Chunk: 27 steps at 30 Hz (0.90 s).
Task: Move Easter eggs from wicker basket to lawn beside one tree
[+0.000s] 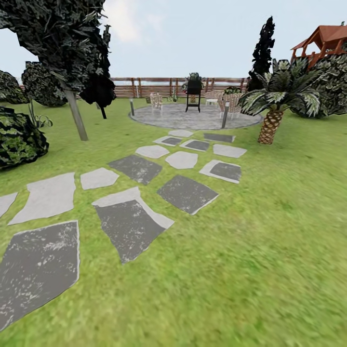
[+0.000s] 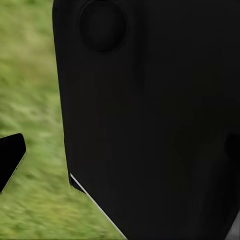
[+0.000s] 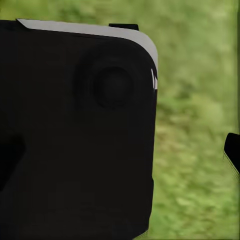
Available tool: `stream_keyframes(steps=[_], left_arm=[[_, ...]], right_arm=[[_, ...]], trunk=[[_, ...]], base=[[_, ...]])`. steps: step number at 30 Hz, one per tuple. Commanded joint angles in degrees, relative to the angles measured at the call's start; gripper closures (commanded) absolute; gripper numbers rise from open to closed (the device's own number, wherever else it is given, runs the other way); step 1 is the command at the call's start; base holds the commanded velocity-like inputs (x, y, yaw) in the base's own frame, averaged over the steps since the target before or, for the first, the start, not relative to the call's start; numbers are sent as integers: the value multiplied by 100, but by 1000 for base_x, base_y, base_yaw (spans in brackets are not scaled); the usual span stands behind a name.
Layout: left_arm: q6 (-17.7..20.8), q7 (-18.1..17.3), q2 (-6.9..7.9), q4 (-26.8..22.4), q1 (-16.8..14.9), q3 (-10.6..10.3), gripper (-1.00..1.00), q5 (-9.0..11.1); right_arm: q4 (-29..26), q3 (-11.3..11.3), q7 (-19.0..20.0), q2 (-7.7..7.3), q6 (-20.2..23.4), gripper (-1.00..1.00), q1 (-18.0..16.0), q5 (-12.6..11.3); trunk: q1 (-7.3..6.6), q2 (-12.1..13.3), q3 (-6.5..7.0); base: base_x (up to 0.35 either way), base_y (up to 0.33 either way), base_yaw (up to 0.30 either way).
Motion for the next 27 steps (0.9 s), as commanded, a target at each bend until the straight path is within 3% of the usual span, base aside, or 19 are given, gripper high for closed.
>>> stream_keyframes(steps=[1,27], left_arm=[[0,-5,0,-2,-2,5,-100,3],[0,-5,0,-2,-1,5,-100,3]], right_arm=[[5,4,-5,-2,-18,-100,-3,7],[5,4,-3,-1,-18,-100,-3,7]], trunk=[[3,-2,-5],[3,-2,-5]], base=[[336,0,0],[336,0,0]])
